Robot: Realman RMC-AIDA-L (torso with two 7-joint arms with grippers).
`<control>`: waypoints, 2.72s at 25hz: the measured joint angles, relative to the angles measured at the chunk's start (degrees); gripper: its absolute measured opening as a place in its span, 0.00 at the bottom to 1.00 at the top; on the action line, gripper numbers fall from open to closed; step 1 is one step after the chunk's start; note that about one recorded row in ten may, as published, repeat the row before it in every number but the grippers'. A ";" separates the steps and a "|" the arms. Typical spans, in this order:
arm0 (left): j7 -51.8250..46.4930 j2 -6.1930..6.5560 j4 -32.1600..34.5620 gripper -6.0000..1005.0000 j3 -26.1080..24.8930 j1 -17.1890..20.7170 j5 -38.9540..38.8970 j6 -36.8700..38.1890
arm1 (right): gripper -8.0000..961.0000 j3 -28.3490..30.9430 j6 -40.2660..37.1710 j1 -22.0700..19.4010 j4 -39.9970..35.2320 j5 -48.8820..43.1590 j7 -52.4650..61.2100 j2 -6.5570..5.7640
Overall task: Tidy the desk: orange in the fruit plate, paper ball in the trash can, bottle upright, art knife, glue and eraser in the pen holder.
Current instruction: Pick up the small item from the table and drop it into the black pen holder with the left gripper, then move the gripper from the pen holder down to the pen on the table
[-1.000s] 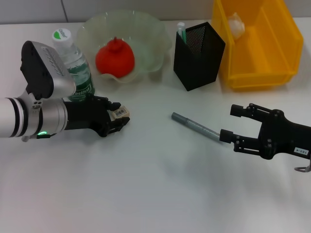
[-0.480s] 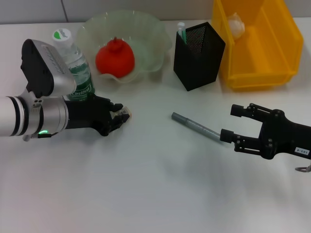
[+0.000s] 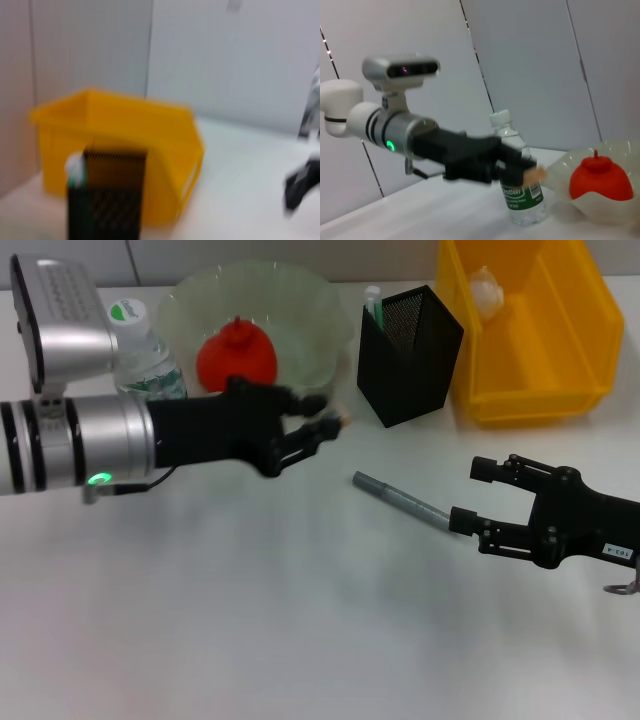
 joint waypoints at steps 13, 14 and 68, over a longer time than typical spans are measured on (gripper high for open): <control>5.06 -0.39 -1.17 0.28 19.50 -8.99 -21.65 -20.38 | 0.84 -0.54 0.07 0.12 0.04 -0.24 0.00 0.18; 5.06 -0.39 -1.17 0.28 19.50 -8.99 -21.65 -20.38 | 0.84 -0.57 0.07 0.13 0.04 -0.24 0.00 0.20; 5.19 -0.01 -1.40 0.76 19.76 -8.89 -32.39 -20.83 | 0.84 -0.08 -0.81 0.48 0.33 0.08 0.45 0.04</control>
